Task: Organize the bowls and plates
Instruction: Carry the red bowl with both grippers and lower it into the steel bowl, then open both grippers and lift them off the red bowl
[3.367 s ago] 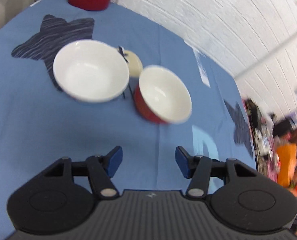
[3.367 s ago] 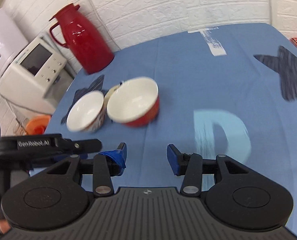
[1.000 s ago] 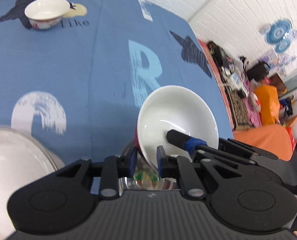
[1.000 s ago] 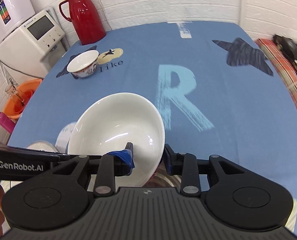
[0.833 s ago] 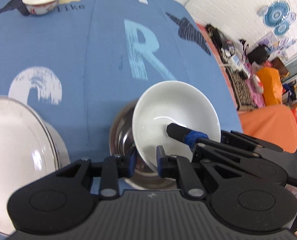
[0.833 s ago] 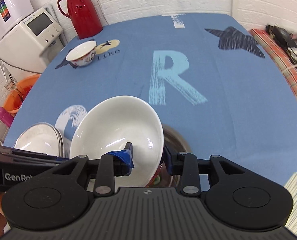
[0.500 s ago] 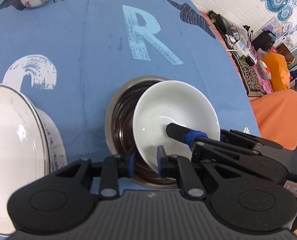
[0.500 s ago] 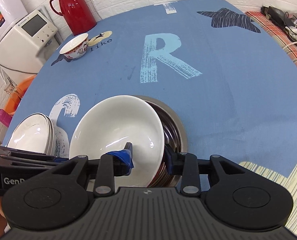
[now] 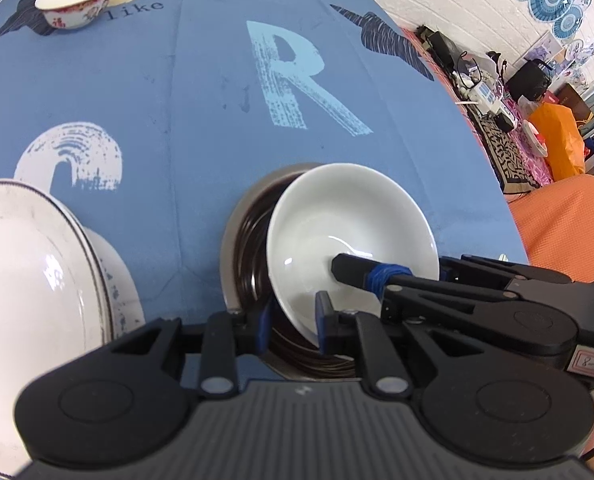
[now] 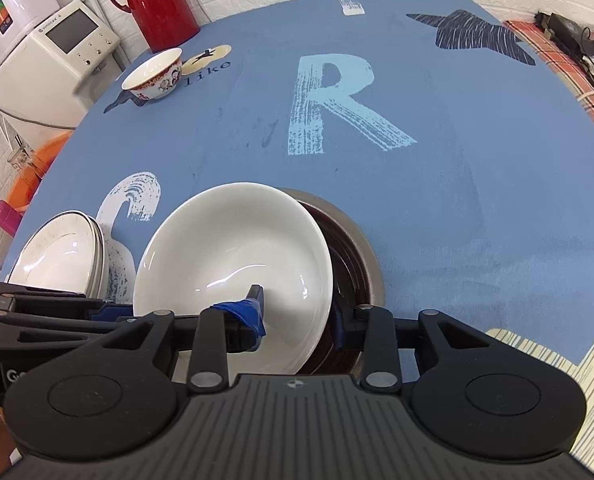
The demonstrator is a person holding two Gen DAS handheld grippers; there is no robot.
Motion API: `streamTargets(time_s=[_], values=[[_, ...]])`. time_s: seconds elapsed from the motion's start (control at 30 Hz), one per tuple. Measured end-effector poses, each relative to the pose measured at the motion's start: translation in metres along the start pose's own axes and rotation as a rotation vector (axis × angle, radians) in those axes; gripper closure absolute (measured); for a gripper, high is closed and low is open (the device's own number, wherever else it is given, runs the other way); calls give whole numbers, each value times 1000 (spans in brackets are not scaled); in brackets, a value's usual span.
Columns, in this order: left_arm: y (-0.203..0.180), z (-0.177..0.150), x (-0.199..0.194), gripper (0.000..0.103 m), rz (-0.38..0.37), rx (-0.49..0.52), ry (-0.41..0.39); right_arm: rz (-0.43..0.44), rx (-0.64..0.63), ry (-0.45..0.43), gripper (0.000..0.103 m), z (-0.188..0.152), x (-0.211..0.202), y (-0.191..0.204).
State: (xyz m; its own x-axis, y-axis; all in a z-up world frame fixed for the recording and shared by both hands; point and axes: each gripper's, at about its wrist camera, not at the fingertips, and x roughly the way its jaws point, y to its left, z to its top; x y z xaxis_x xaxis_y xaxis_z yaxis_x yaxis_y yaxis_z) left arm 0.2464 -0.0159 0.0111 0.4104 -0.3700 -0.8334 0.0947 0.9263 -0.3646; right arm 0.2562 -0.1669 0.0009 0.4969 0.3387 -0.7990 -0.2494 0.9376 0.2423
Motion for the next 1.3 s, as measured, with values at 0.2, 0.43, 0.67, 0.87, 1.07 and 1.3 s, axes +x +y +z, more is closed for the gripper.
streamTargets(time_s=[0.2,0.43,0.67,0.87,1.07,1.3], values=[[-4,-5,-10,77,9,35,-43,-21,28,-8,85,0,-4,1],[-13,-9,-32,46,21,103,-121,-51,37,-75,80,7,-25,0],[-21,-18,-42,46,8,133,-121,-63,2,-95,78,10,-35,6],[-11,-19,-72,45,-3,152,-185,-47,32,-137,77,7,-54,0],[13,-6,-101,45,54,120,-278,-40,77,-141,75,1,-58,-12],[61,13,-104,44,121,52,-278,5,127,-135,74,10,-52,-13]])
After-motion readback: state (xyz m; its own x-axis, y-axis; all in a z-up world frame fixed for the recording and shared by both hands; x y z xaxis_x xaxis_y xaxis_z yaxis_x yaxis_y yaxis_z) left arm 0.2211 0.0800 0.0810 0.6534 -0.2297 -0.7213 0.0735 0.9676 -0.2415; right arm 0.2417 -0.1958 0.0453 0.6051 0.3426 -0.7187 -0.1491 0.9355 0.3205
